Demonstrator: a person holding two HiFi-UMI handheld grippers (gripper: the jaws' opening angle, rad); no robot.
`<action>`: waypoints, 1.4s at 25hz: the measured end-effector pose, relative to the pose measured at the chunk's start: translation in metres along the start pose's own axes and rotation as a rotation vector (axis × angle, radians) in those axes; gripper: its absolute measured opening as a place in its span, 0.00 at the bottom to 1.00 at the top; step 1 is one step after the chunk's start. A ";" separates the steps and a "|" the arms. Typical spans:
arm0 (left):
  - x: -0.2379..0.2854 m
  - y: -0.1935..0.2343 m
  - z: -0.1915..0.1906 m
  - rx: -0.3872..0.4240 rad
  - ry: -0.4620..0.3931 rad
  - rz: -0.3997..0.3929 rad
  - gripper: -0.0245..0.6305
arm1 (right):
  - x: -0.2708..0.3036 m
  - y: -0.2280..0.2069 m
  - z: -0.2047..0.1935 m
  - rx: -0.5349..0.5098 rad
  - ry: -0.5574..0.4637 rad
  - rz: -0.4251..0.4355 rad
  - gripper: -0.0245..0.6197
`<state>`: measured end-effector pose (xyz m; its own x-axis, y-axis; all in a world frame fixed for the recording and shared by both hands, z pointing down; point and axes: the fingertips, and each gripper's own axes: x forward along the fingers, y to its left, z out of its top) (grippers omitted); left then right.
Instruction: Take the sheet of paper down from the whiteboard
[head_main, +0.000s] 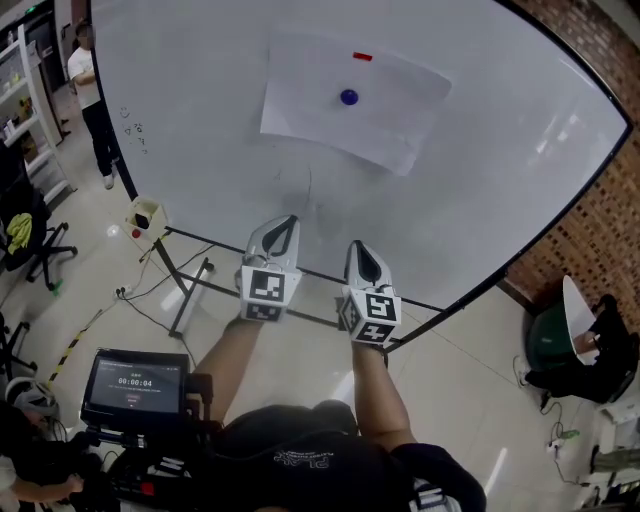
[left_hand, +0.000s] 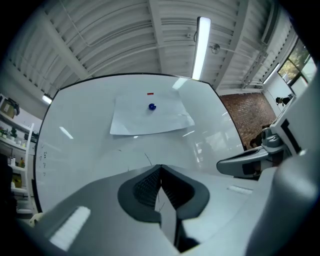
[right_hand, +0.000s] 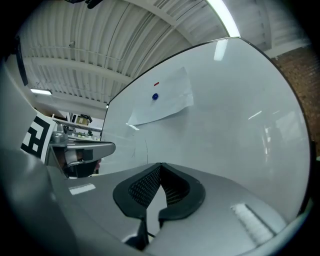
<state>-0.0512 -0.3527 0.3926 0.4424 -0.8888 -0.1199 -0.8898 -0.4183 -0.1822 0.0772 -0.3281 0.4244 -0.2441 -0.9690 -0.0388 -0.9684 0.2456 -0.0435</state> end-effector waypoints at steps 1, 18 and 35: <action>0.006 0.000 0.006 0.010 -0.015 -0.009 0.04 | 0.001 -0.004 0.004 0.004 -0.011 -0.006 0.06; 0.098 0.025 0.136 0.204 -0.246 -0.010 0.07 | 0.034 -0.050 0.083 0.114 -0.228 0.053 0.08; 0.117 0.029 0.193 0.257 -0.296 0.005 0.27 | 0.038 -0.051 0.132 0.298 -0.331 0.230 0.31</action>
<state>-0.0033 -0.4325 0.1851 0.4847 -0.7826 -0.3905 -0.8516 -0.3205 -0.4147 0.1236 -0.3743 0.2937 -0.3729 -0.8404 -0.3933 -0.8228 0.4955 -0.2784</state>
